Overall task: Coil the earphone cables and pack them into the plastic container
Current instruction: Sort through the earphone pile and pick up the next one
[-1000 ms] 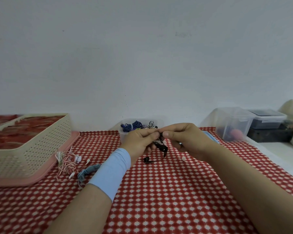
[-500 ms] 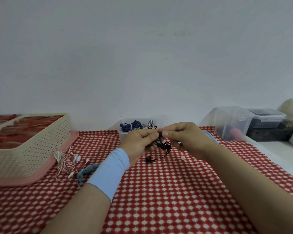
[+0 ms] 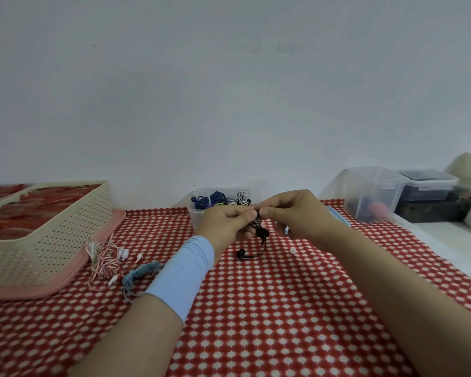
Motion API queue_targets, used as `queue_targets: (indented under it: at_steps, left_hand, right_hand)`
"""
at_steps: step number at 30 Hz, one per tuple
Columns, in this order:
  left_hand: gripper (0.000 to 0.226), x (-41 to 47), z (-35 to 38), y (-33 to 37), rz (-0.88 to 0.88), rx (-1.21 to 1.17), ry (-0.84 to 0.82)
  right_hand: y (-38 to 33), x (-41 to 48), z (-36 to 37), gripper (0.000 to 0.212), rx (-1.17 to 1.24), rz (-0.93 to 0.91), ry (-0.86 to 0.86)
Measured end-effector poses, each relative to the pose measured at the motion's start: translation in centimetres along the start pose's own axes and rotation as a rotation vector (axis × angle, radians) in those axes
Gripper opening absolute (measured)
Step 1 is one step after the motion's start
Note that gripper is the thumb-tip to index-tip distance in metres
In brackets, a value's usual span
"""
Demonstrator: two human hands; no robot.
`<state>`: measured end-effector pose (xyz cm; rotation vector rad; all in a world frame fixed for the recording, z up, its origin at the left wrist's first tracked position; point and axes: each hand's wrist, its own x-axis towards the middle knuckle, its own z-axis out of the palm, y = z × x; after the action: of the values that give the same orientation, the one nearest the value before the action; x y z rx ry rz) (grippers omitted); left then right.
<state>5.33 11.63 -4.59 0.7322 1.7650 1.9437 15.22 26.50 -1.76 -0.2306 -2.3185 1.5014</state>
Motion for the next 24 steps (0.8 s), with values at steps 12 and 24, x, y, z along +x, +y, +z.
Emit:
queue_targets:
  at_steps: [12,24]
  left_hand:
    - [0.017,-0.4,-0.2,0.6,-0.094,-0.164,-0.114]
    - [0.02,-1.0,-0.4,1.2,0.025,0.005,-0.163]
  right_hand:
    - [-0.1,0.0,-0.8,0.013,0.084,0.024,-0.037]
    - [-1.1,-0.4,-1.4,0.022,0.227,0.233,-0.267]
